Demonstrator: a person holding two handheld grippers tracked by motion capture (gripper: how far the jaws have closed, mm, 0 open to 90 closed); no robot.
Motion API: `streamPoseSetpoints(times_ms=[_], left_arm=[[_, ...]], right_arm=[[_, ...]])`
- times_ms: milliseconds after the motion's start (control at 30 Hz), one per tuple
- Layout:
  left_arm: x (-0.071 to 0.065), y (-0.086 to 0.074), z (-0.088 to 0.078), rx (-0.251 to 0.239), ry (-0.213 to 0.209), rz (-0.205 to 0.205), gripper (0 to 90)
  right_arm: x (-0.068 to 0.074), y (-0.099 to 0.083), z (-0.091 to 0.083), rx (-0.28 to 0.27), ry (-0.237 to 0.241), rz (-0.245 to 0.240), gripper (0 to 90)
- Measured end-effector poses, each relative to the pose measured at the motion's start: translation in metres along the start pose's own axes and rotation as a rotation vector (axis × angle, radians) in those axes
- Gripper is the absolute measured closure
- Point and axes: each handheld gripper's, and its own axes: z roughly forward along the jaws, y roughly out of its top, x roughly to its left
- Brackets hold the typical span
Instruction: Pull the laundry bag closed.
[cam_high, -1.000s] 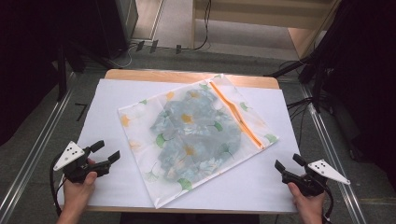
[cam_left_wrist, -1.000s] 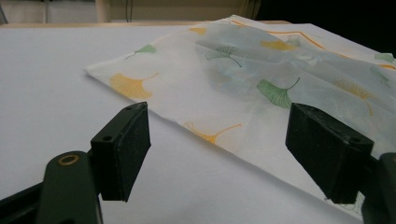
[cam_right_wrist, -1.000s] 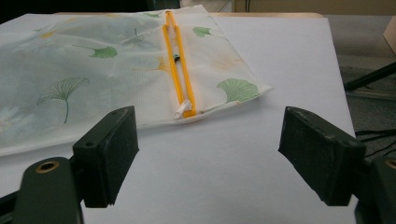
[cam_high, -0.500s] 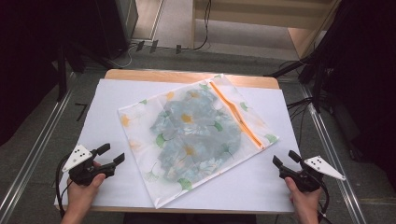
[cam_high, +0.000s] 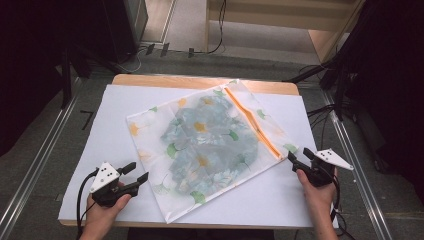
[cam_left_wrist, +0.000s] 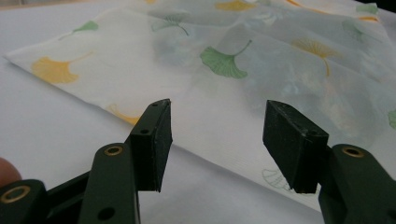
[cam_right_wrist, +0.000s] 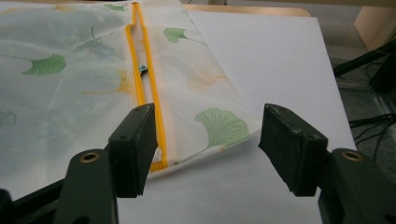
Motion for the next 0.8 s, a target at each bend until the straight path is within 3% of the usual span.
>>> streamPoseSetpoints(times_ms=[100, 200, 300, 433, 467, 500, 533, 667, 800], left_arm=[[-0.006, 0.001, 0.006, 0.044, 0.008, -0.010, 42.2], [-0.009, 0.002, 0.014, 0.073, 0.030, -0.008, 38.2], [-0.013, 0.004, 0.020, 0.088, 0.037, 0.009, 33.6], [-0.020, 0.008, 0.035, 0.175, 0.017, 0.030, 28.0], [-0.022, 0.008, 0.040, 0.218, 0.010, 0.035, 25.2], [-0.022, 0.008, 0.040, 0.218, 0.010, 0.035, 23.5], [-0.025, 0.008, 0.046, 0.266, 0.026, 0.059, 22.1], [-0.027, 0.007, 0.048, 0.292, 0.024, 0.076, 22.4], [-0.026, 0.007, 0.048, 0.293, 0.024, 0.067, 29.5]], right_arm=[[-0.005, 0.007, 0.006, 0.000, 0.021, 0.045, 35.2], [-0.004, 0.009, 0.014, -0.001, -0.001, 0.024, 36.7], [-0.004, 0.007, 0.021, 0.017, -0.004, 0.035, 35.8], [-0.004, 0.008, 0.029, 0.055, 0.007, 0.034, 30.8], [-0.004, 0.008, 0.030, 0.066, 0.005, 0.034, 30.6], [-0.004, 0.008, 0.030, 0.066, 0.005, 0.034, 30.6], [-0.005, 0.007, 0.031, 0.069, 0.011, 0.032, 32.6], [-0.009, 0.007, 0.031, 0.079, 0.016, 0.067, 32.3], [-0.010, 0.008, 0.035, 0.100, 0.019, 0.079, 30.8]])
